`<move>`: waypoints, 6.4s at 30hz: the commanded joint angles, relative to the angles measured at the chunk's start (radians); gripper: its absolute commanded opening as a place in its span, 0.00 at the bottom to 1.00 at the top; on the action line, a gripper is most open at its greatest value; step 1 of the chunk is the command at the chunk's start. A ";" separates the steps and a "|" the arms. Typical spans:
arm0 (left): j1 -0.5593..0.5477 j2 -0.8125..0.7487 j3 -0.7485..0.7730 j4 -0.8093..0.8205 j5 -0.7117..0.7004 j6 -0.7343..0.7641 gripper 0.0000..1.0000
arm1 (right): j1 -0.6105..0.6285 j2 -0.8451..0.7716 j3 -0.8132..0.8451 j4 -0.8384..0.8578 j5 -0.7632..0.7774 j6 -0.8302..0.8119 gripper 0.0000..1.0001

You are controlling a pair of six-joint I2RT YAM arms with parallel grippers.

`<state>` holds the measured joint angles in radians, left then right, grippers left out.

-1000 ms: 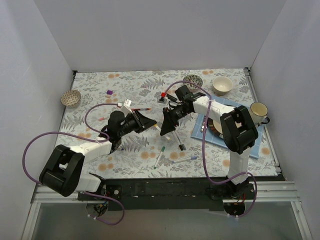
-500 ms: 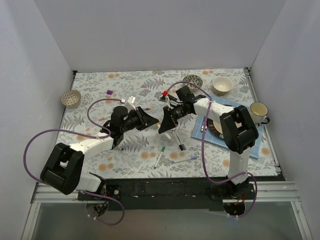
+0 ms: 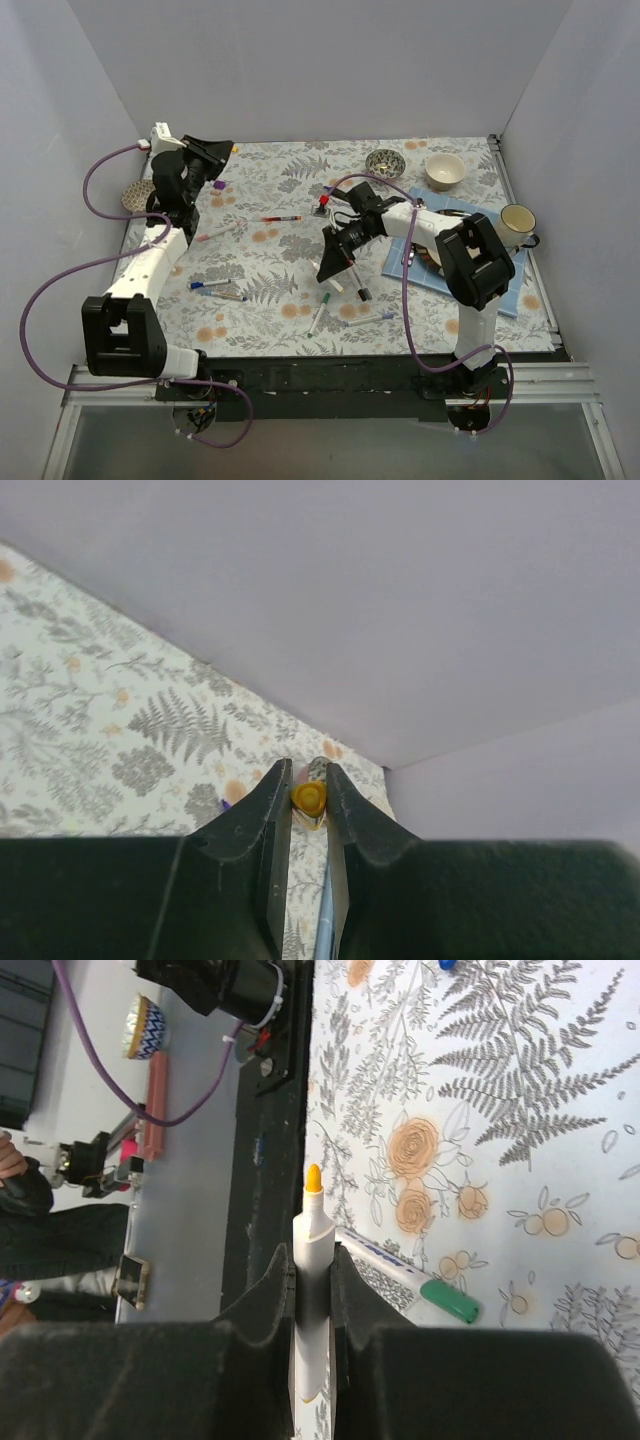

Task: Open the pen caps

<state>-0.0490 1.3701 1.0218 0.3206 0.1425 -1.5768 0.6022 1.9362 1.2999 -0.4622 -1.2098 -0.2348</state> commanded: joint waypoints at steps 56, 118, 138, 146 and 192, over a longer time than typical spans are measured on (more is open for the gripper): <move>0.170 -0.502 -0.405 -0.365 0.341 0.369 0.98 | -0.072 0.256 0.608 -0.225 1.121 -0.365 0.07; 0.104 -0.579 -0.364 -0.506 0.025 0.390 0.98 | 0.151 0.538 0.940 -0.156 1.010 -0.678 0.72; 0.146 -0.591 -0.358 -0.514 0.012 0.379 0.98 | 0.097 0.633 1.013 -0.165 0.898 -0.531 0.29; 0.158 -0.585 -0.362 -0.500 0.045 0.379 0.98 | 0.097 0.592 0.929 -0.292 0.845 -0.578 0.05; 0.143 -0.347 -0.766 0.183 0.453 -0.278 0.98 | 0.073 0.297 0.530 -0.379 0.698 -0.370 0.01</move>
<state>0.1055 0.8467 0.3576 0.1535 0.4168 -1.5578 0.7109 2.2974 1.9011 -0.8345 -0.3183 -0.6708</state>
